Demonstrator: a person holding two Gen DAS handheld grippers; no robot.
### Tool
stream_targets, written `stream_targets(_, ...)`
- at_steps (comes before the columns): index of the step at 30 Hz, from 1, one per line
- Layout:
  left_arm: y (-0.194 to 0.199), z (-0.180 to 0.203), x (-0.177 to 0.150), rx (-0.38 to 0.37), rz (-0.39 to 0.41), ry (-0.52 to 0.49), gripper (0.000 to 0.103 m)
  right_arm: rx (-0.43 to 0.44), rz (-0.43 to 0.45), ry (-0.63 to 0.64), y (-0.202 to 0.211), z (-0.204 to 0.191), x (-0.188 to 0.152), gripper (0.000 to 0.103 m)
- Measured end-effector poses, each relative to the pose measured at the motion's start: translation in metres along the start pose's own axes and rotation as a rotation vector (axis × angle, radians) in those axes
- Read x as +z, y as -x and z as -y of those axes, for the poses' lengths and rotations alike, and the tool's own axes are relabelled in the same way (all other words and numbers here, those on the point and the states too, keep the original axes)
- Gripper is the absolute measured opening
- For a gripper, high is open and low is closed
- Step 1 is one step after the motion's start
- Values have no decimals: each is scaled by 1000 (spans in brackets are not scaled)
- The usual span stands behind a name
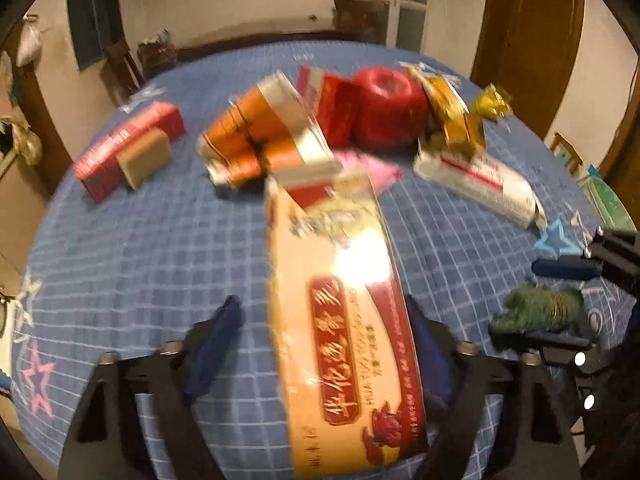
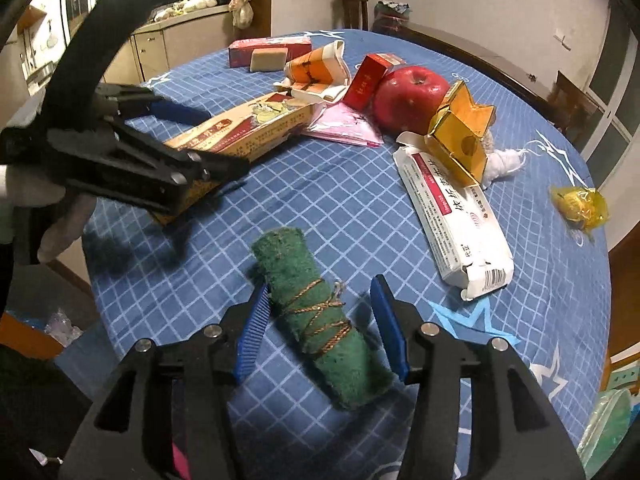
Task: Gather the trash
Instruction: 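Grasp the yellow-red medicine box with the left gripper while the right grasps the green scrubber roll, then lift and carry the medicine box and scrubber roll with both grippers over the green bin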
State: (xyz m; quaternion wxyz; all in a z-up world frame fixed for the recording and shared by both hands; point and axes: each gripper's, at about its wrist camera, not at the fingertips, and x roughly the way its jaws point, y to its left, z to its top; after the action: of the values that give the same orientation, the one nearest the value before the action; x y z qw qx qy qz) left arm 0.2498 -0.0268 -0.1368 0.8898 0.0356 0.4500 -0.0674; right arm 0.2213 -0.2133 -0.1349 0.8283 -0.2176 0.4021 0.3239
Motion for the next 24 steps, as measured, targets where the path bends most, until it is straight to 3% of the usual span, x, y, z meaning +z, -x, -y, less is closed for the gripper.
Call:
stream_targets(2, 2, 3, -3, 14, 21, -6, 66, 3, 8, -5, 0, -2, -2, 32)
stream_targets(7, 11, 5, -11, 17, 70, 13, 65, -17, 59, -71, 2, -6, -9, 24)
stream_targets(12, 34, 15, -20, 64, 161, 8, 65, -27, 162, -219, 13, 0, -17, 21)
stream_targets(17, 65, 32, -26, 97, 277, 7, 65, -104, 299, -342, 36, 10, -22, 20)
stream_targets(24, 98, 46, -25, 94, 395, 18, 65, -234, 425, -360, 69, 12, -19, 20)
